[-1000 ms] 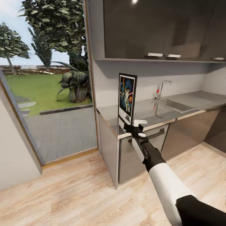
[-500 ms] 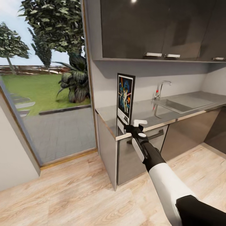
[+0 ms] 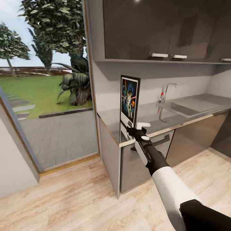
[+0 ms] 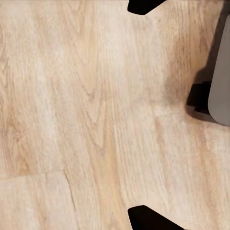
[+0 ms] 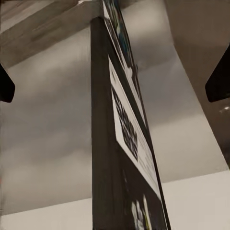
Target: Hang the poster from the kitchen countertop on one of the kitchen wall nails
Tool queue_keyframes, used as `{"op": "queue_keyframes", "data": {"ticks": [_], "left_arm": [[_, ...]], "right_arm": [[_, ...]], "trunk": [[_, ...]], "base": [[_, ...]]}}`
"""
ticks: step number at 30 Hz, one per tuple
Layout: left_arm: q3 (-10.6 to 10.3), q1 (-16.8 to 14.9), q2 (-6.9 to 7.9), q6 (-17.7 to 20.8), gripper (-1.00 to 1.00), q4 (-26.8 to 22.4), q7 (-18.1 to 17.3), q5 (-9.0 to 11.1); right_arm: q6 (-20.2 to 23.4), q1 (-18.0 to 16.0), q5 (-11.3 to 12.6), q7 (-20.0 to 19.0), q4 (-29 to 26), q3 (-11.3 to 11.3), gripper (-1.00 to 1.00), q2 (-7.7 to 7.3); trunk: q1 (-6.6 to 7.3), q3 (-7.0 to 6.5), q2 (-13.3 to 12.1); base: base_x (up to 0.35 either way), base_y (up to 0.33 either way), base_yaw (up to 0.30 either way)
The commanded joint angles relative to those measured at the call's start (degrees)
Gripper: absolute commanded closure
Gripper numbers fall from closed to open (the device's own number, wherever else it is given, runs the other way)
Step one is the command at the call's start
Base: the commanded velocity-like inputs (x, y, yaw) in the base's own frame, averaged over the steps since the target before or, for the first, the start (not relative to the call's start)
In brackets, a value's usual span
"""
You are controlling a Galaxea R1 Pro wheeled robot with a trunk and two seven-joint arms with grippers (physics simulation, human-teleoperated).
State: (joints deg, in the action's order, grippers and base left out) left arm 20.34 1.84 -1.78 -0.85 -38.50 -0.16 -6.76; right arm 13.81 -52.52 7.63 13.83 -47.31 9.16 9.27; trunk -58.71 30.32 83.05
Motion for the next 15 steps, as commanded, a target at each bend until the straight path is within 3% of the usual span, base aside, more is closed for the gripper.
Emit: {"op": "queue_keyframes", "data": {"ticks": [1,15], "left_arm": [[0.23,0.0,-0.07,-0.1,-1.0,-0.08,-0.02,-0.61],[0.23,0.0,-0.07,-0.11,-1.0,-0.08,-0.02,-0.59]], "right_arm": [[0.19,-0.04,0.61,0.5,-0.07,0.24,-1.0,-0.04],[0.11,0.45,0.55,0.5,-0.06,0.24,-1.0,-0.04]], "trunk": [[-0.02,0.05,0.03],[-0.02,0.05,0.03]], "base": [[0.083,0.025,0.0],[0.02,0.006,0.0]]}}
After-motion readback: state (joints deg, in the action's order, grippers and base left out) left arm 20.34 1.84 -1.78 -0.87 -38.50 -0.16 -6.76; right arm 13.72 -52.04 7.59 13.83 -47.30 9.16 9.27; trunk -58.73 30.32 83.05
